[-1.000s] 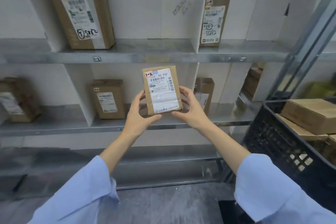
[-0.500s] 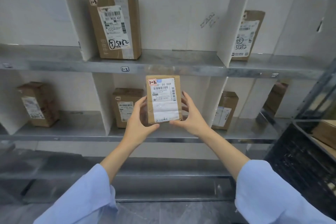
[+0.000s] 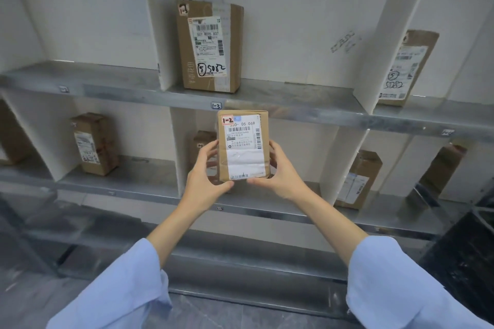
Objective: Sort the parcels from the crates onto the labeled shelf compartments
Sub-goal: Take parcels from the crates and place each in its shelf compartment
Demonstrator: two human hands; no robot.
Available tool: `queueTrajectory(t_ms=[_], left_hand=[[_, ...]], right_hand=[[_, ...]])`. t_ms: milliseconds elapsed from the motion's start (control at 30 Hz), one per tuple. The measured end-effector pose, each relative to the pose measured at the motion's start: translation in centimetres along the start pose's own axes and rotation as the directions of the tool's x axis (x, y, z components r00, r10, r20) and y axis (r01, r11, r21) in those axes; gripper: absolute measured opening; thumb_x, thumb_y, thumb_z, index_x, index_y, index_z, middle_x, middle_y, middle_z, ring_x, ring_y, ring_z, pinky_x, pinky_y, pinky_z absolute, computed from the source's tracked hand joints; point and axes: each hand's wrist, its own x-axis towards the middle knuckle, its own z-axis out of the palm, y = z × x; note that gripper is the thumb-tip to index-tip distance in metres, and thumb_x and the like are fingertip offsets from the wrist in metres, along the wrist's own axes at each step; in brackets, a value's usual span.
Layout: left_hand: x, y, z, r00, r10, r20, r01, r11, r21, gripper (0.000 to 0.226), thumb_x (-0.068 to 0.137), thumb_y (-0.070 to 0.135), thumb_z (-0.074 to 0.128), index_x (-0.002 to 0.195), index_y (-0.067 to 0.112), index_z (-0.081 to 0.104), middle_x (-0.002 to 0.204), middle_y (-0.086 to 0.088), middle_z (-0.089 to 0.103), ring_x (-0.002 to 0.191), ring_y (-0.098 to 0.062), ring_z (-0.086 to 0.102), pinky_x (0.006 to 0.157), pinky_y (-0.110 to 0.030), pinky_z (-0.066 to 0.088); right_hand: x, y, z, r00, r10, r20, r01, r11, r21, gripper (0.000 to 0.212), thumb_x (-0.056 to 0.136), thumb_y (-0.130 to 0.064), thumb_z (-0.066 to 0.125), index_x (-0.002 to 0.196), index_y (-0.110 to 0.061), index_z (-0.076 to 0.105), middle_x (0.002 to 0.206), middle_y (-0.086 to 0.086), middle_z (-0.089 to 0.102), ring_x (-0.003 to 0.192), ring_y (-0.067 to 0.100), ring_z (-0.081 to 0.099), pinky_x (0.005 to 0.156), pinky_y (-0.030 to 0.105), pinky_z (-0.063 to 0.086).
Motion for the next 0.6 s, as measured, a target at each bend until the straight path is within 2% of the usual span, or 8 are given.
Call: queueTrajectory(t_ms=[67,133,233,333,400,467,533,600], left_hand=[[-0.2,0.1,-1.3,0.999,-0.003,-0.046,0.004,1.000,0.011,0.089,0.072,0.007,0.083,0.144,0.028,0.035,0.135,0.019,0.050,0.121,0.007,0.047,0.088,-0.011,0.047],[-0.5,0.0,-2.8,0.995,-0.016,-0.095,0.019,0.999,0.031,0.088,0.072,0.009,0.084,0.141,0.033,0.036,0.132,0.028,0.048,0.122,0.008,0.047,0.094,-0.022,0.049],[-1.1,0.0,-5.5,0.983,-0.029,-0.181,0.047,0.994,0.096,0.087,0.072,0.013,0.084,0.136,0.044,0.034,0.131,0.032,0.047,0.121,0.010,0.046,0.095,-0.026,0.048],[-1.9,0.4,-8.6,0.962,-0.061,-0.265,0.098,0.987,0.129,0.086,0.073,0.014,0.084,0.139,0.039,0.035,0.135,0.025,0.048,0.123,0.006,0.046,0.096,-0.030,0.050],[-2.4,0.7,-10.7,0.951,-0.058,-0.304,0.109,0.982,0.151,0.085,0.072,0.019,0.084,0.139,0.038,0.035,0.135,0.025,0.047,0.123,0.006,0.046,0.096,-0.028,0.049],[-3.0,1.0,-12.6,0.935,-0.059,-0.350,0.125,0.978,0.169,0.084,0.072,0.021,0.084,0.138,0.039,0.035,0.133,0.029,0.046,0.120,0.013,0.046,0.091,-0.017,0.048],[-3.5,1.1,-14.6,0.919,-0.077,-0.386,0.153,0.973,0.172,0.083,0.074,0.012,0.082,0.138,0.038,0.035,0.130,0.031,0.046,0.116,0.017,0.045,0.085,-0.008,0.046],[-3.8,0.8,-16.7,0.906,-0.079,-0.415,0.172,0.966,0.192,0.084,0.076,0.009,0.081,0.141,0.036,0.035,0.133,0.029,0.046,0.118,0.016,0.045,0.086,-0.007,0.045]], right_hand=[[0.9,-0.5,1.1,0.999,-0.041,0.035,0.041,0.999,0.015,0.104,0.071,-0.020,0.089,0.151,-0.023,0.023,0.153,-0.005,0.040,0.138,0.012,0.041,0.116,0.039,0.036],[1.8,-1.4,2.5,0.994,-0.087,0.068,0.084,0.996,0.038,0.108,0.069,-0.025,0.090,0.150,-0.030,0.020,0.153,-0.009,0.039,0.138,0.009,0.040,0.115,0.038,0.036],[3.4,-2.8,4.8,0.976,-0.174,0.133,0.163,0.983,0.089,0.117,0.061,-0.034,0.091,0.150,-0.043,0.015,0.146,-0.028,0.040,0.138,0.003,0.039,0.111,0.030,0.039],[5.0,-4.6,7.3,0.944,-0.255,0.210,0.230,0.964,0.134,0.120,0.065,-0.026,0.091,0.154,-0.037,0.012,0.136,-0.043,0.039,0.136,-0.003,0.038,0.106,0.018,0.040],[6.0,-5.7,9.2,0.920,-0.299,0.254,0.264,0.950,0.164,0.119,0.066,-0.035,0.090,0.155,-0.033,0.012,0.146,-0.030,0.039,0.137,-0.002,0.037,0.109,0.020,0.037],[6.8,-6.8,11.4,0.896,-0.340,0.285,0.292,0.936,0.197,0.116,0.067,-0.036,0.090,0.155,-0.030,0.015,0.153,-0.014,0.038,0.139,0.004,0.037,0.115,0.035,0.036],[7.5,-7.9,13.7,0.882,-0.362,0.301,0.302,0.926,0.226,0.107,0.068,-0.030,0.090,0.149,-0.036,0.021,0.148,-0.018,0.041,0.138,0.006,0.039,0.115,0.040,0.037],[8.1,-9.0,15.8,0.877,-0.375,0.301,0.306,0.918,0.253,0.100,0.069,-0.028,0.089,0.137,-0.051,0.020,0.132,-0.035,0.038,0.131,-0.001,0.041,0.110,0.028,0.039]])
